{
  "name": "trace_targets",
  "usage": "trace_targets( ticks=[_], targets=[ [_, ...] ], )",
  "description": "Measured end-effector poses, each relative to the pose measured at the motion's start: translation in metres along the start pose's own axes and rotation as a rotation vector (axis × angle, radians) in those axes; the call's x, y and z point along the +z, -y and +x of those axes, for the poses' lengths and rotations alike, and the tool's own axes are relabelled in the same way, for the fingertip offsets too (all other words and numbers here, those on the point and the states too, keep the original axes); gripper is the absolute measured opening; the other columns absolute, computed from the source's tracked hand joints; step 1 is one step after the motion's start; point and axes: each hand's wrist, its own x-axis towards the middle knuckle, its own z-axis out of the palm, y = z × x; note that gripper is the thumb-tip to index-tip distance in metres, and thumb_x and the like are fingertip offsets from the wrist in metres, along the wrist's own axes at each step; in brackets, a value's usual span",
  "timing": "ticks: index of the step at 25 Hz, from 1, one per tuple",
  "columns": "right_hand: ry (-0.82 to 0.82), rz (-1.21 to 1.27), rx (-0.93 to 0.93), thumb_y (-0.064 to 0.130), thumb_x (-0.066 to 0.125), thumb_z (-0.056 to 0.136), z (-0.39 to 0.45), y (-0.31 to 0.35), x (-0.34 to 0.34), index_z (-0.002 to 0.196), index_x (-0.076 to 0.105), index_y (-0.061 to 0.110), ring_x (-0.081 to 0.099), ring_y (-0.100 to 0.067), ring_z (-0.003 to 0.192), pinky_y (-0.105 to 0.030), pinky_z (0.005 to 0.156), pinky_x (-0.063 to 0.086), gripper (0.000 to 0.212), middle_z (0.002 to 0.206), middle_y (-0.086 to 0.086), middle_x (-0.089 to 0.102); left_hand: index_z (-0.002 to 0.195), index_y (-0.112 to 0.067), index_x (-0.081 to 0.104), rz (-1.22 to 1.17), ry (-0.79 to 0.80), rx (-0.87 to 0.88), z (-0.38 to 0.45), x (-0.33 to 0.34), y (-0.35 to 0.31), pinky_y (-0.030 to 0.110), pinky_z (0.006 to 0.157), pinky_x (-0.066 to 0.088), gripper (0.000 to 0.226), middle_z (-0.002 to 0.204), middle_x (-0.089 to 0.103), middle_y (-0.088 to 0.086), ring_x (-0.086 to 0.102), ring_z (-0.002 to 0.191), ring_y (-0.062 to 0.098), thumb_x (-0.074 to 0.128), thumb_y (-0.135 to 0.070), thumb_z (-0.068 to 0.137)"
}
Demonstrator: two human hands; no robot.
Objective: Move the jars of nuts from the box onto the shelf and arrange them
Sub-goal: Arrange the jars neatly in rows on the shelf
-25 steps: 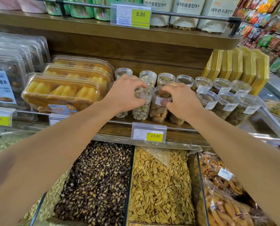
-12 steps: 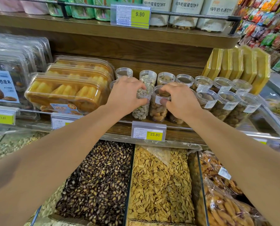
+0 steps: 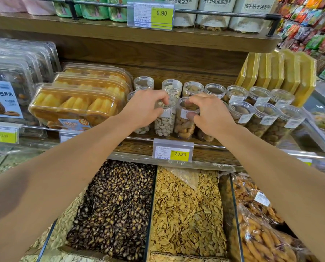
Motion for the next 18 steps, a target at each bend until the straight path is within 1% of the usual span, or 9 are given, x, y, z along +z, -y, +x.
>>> trace_targets(
  ticks=[3, 5, 7, 8, 10, 12, 14, 16, 18],
  targets=[
    [0.028, -0.004, -0.002, 0.030, 0.065, 0.088, 0.002, 0.001, -0.002, 0.128, 0.059, 0.021, 0.052, -0.022, 0.116, -0.039, 0.091, 0.047, 0.042, 0.127, 0.001, 0.058, 0.098, -0.027, 0.062, 0.006, -0.002, 0.024, 0.000, -0.001, 0.000, 0.040, 0.095, 0.046, 0.020, 0.118, 0.067, -0.004, 0.060, 0.107, 0.016, 0.065, -0.014, 0.082],
    [0.071, 0.004, -0.005, 0.036, 0.066, 0.085, 0.009, 0.001, -0.008, 0.122, 0.061, 0.023, 0.052, -0.021, 0.113, -0.039, 0.091, 0.045, 0.040, 0.120, 0.001, 0.060, 0.100, -0.027, 0.065, 0.011, 0.014, 0.044, 0.002, -0.005, -0.003, 0.037, 0.095, 0.046, 0.020, 0.116, 0.067, -0.006, 0.060, 0.107, 0.013, 0.066, -0.020, 0.082],
    [0.081, 0.081, 0.031, 0.039, 0.063, 0.085, 0.025, -0.003, -0.018, 0.114, 0.065, 0.026, 0.052, -0.014, 0.104, -0.033, 0.086, 0.043, 0.032, 0.111, 0.005, 0.060, 0.102, -0.029, 0.068, 0.007, 0.017, 0.044, 0.010, -0.012, -0.003, 0.033, 0.091, 0.048, 0.019, 0.110, 0.068, -0.009, 0.061, 0.101, 0.009, 0.065, -0.031, 0.083],
    [0.060, 0.105, 0.059, 0.039, 0.060, 0.087, 0.034, -0.008, -0.023, 0.111, 0.067, 0.026, 0.050, -0.011, 0.100, -0.029, 0.083, 0.040, 0.028, 0.110, 0.006, 0.060, 0.102, -0.029, 0.069, 0.004, -0.003, 0.033, 0.017, -0.015, -0.004, 0.033, 0.088, 0.049, 0.020, 0.106, 0.069, -0.010, 0.062, 0.096, 0.009, 0.063, -0.035, 0.084],
    [0.017, 0.067, 0.110, 0.037, 0.058, 0.090, 0.054, -0.020, -0.027, 0.109, 0.068, 0.025, 0.049, -0.008, 0.097, -0.026, 0.080, 0.037, 0.024, 0.113, 0.005, 0.063, 0.103, -0.028, 0.069, 0.026, -0.047, -0.014, 0.035, -0.019, -0.003, 0.026, 0.087, 0.047, 0.022, 0.107, 0.068, -0.009, 0.061, 0.096, 0.008, 0.060, -0.036, 0.086],
    [0.032, -0.010, 0.147, 0.037, 0.060, 0.091, 0.070, -0.027, -0.025, 0.112, 0.067, 0.023, 0.055, -0.014, 0.101, -0.027, 0.079, 0.041, 0.026, 0.116, 0.001, 0.064, 0.105, -0.026, 0.070, 0.073, -0.076, -0.065, 0.057, -0.019, -0.001, 0.022, 0.084, 0.042, 0.023, 0.111, 0.067, -0.009, 0.058, 0.098, 0.007, 0.060, -0.035, 0.086],
    [0.086, -0.054, 0.198, 0.040, 0.061, 0.090, 0.084, -0.029, -0.020, 0.116, 0.065, 0.023, 0.058, -0.021, 0.101, -0.032, 0.079, 0.046, 0.031, 0.116, -0.003, 0.064, 0.107, -0.026, 0.070, 0.103, -0.064, -0.097, 0.077, -0.014, 0.002, 0.025, 0.082, 0.045, 0.027, 0.110, 0.067, -0.006, 0.059, 0.096, 0.010, 0.060, -0.037, 0.085],
    [0.144, -0.100, 0.239, 0.047, 0.064, 0.087, 0.096, -0.029, -0.016, 0.114, 0.066, 0.022, 0.056, -0.023, 0.092, -0.034, 0.075, 0.048, 0.037, 0.109, -0.004, 0.064, 0.109, -0.026, 0.070, 0.128, -0.014, -0.128, 0.095, -0.006, 0.006, 0.028, 0.079, 0.048, 0.034, 0.109, 0.068, -0.006, 0.060, 0.095, 0.013, 0.061, -0.045, 0.083],
    [0.180, -0.148, 0.223, 0.053, 0.067, 0.083, 0.103, -0.030, -0.011, 0.110, 0.067, 0.022, 0.054, -0.023, 0.087, -0.033, 0.071, 0.046, 0.040, 0.104, -0.005, 0.065, 0.111, -0.027, 0.070, 0.174, 0.037, -0.152, 0.108, 0.004, 0.009, 0.028, 0.075, 0.047, 0.040, 0.111, 0.067, -0.004, 0.060, 0.096, 0.016, 0.063, -0.051, 0.080]
  ],
)
